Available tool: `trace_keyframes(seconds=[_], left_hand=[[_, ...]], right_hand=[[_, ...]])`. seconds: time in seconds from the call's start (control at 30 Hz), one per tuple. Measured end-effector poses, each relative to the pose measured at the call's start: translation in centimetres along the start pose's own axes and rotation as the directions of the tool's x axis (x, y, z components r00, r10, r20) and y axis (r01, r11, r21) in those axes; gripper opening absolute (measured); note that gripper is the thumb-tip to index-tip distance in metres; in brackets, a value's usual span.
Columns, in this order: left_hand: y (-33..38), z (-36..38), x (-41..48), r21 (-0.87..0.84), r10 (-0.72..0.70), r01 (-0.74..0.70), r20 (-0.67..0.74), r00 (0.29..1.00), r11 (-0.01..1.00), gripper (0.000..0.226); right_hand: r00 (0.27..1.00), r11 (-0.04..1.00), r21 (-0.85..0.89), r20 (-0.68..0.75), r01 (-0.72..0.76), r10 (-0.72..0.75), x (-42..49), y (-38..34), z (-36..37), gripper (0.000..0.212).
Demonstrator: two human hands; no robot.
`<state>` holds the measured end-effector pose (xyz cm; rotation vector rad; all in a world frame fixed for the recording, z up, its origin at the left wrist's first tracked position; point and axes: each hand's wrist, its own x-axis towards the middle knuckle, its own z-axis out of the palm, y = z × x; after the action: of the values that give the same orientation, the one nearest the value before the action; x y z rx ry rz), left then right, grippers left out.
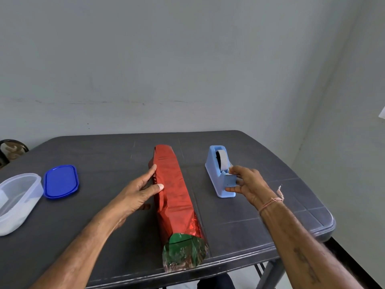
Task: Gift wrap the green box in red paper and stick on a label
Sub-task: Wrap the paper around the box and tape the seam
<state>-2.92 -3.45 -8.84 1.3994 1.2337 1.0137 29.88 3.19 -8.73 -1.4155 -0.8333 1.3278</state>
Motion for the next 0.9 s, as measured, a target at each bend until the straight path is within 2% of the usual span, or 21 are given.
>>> trace_keyframes(seconds=[0.23, 0.47, 0.7, 0.9], left_hand=[[0.2, 0.0, -0.1, -0.007, -0.012, 0.012, -0.003, 1.000, 1.000, 0.075], [0.4, 0.3, -0.3, -0.010, -0.014, 0.014, -0.010, 1.000, 1.000, 0.073], [0.1, 0.1, -0.1, 0.007, -0.004, 0.004, 0.000, 1.000, 1.000, 0.074], [-0.1, -0.1, 0.0, 0.013, -0.011, 0.011, 0.002, 1.000, 1.000, 0.075]], right_hand=[[1.000, 1.000, 0.023, -0.026, 0.006, -0.005, 0.2, 1.0, 0.0, 0.036], [1.000, 0.998, 0.064, -0.025, 0.016, -0.015, 0.0, 1.8, -0.2, 0.038], [0.999, 0.994, 0.098, -0.026, 0.046, -0.044, -0.4, 2.9, -0.2, 0.032], [0.989, 0.977, 0.177, -0.109, 0.118, -0.100, -1.1, 4.7, 0.2, 0.019]])
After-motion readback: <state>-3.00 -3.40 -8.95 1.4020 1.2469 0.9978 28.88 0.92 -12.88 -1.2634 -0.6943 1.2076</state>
